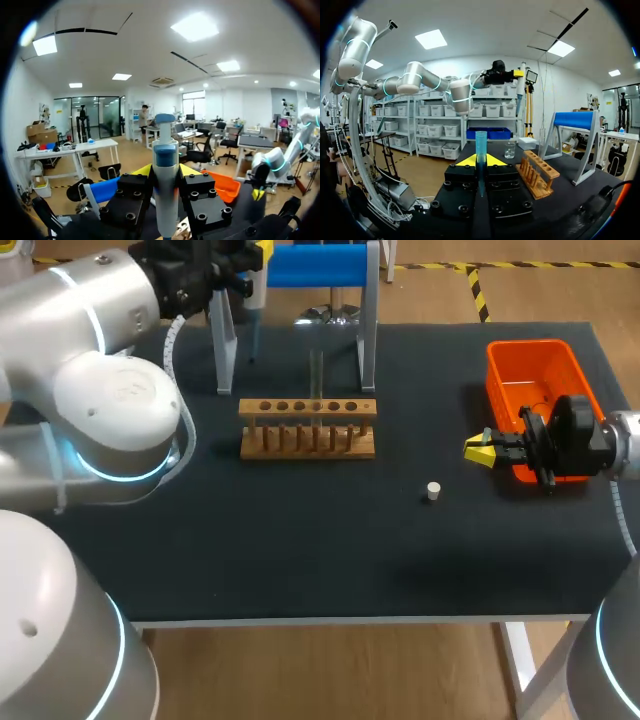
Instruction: Invert the test tube, pick up the pipette, mount the tip to pipette, aspirate from beaker and dispense into the tube, eject the tip, return the pipette, and cap with the stopper.
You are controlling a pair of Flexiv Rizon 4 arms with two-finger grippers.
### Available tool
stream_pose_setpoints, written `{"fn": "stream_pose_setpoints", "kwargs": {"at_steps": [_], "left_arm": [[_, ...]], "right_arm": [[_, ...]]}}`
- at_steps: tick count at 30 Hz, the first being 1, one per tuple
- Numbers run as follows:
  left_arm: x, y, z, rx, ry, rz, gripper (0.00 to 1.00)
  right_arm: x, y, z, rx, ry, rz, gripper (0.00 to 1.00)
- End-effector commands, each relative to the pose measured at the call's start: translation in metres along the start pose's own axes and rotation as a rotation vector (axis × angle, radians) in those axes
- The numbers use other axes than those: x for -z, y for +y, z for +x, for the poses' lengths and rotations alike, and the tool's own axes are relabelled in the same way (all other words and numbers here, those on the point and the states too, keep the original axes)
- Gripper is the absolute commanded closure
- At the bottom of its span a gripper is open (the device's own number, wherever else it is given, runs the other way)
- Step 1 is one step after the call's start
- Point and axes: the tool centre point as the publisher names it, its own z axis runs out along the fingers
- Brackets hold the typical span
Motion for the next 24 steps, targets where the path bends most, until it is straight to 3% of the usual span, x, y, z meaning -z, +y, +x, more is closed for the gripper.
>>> {"fn": "stream_pose_setpoints", "kwargs": {"at_steps": [1,6,7,24], "left_arm": [[0.008,-0.006,0.015,-0.003,0.291,0.050,1.00],[0.008,-0.019,0.055,0.037,0.435,0.098,1.00],[0.008,-0.021,0.063,0.048,0.493,0.108,1.00],[0.008,-0.021,0.063,0.048,0.493,0.108,1.00]], "right_arm": [[0.000,0.000,0.001,0.000,-0.001,0.002,1.00],[0.000,0.000,0.001,0.000,-0.001,0.002,1.00],[0.000,0.000,0.001,0.000,-0.001,0.002,1.00],[0.000,0.000,0.001,0.000,-0.001,0.002,1.00]]}}
